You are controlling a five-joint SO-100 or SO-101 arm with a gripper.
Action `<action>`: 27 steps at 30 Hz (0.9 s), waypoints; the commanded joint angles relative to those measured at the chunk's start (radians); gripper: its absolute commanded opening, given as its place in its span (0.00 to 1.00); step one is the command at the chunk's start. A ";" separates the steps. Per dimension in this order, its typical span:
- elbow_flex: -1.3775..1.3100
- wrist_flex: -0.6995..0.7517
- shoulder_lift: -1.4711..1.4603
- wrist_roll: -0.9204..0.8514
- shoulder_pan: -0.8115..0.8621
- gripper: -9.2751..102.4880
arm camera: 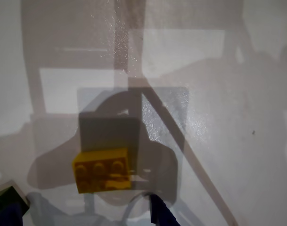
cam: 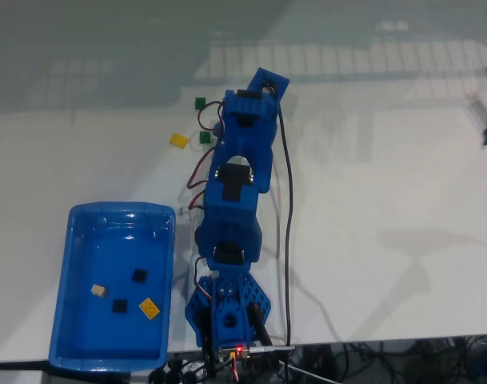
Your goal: Pick up all the lego then put into the bin
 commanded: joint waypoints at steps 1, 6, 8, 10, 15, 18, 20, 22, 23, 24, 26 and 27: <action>-0.057 -0.009 0.000 -0.008 0.009 0.40; -0.083 -0.009 -0.020 -0.005 0.017 0.40; -0.091 -0.009 -0.029 -0.003 0.017 0.40; -0.098 -0.009 -0.037 -0.005 0.018 0.40; -0.135 -0.009 -0.069 -0.005 0.021 0.39; -0.146 -0.009 -0.083 -0.008 0.021 0.37; -0.146 -0.006 -0.086 -0.017 0.021 0.33; -0.146 -0.006 -0.089 -0.023 0.021 0.31; -0.146 -0.005 -0.092 -0.029 0.021 0.30; -0.146 -0.003 -0.095 -0.035 0.021 0.30; -0.147 -0.003 -0.101 -0.044 0.020 0.28; -0.147 -0.006 -0.104 -0.044 0.020 0.28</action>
